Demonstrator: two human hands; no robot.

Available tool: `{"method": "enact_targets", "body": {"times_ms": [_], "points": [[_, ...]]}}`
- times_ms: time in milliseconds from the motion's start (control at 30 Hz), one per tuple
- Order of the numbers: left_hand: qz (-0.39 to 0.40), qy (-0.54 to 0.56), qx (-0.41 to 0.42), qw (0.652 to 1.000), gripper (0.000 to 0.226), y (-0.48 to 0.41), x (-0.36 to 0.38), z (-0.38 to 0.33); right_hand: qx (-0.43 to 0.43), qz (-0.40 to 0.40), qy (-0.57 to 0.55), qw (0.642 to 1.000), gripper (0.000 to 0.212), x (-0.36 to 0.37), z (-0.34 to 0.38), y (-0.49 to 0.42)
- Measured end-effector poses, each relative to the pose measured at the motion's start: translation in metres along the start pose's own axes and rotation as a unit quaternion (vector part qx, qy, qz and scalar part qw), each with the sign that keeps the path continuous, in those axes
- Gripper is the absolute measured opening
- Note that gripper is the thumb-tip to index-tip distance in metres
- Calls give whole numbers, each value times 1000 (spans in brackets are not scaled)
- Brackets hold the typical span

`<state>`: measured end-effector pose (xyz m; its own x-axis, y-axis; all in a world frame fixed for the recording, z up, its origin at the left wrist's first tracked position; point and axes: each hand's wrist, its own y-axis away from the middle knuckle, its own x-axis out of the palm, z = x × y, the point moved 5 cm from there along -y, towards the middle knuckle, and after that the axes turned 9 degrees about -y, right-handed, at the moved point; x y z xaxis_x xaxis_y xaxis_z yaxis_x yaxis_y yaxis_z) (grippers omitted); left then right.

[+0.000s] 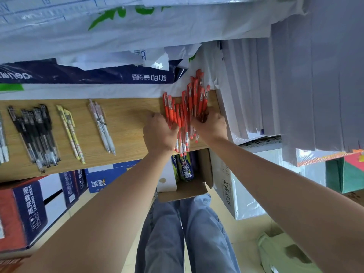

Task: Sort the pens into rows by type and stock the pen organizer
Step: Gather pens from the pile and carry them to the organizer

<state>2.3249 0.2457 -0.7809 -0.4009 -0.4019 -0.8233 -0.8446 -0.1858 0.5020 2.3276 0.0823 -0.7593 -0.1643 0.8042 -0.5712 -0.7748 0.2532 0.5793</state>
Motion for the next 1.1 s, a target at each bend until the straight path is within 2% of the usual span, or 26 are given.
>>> {"method": "enact_targets", "body": {"times_ms": [200, 300, 467, 633, 800, 933, 1100], "points": [[-2, -28, 3, 1000, 35, 6, -8, -8, 22, 21, 22, 999, 19, 3, 1, -4], [11, -76, 11, 997, 42, 11, -10, -11, 17, 32, 31, 999, 21, 4, -5, -3], [9, -90, 23, 996, 40, 9, -11, -5, 21, 72, 2, 997, 15, 2, -9, 5], [27, -116, 34, 992, 51, 9, -12, -9, 12, 138, -19, 990, 14, 2, -4, 15], [31, -168, 45, 984, 57, 10, -10, -7, 21, 149, -56, 987, 14, -2, -8, 20], [31, -178, 53, 982, 49, 9, -7, -2, 34, 145, -84, 985, 19, -2, -16, 21], [22, -104, 58, 993, 31, 8, -11, 6, 41, 158, -151, 975, 22, 3, -11, 23]]}}
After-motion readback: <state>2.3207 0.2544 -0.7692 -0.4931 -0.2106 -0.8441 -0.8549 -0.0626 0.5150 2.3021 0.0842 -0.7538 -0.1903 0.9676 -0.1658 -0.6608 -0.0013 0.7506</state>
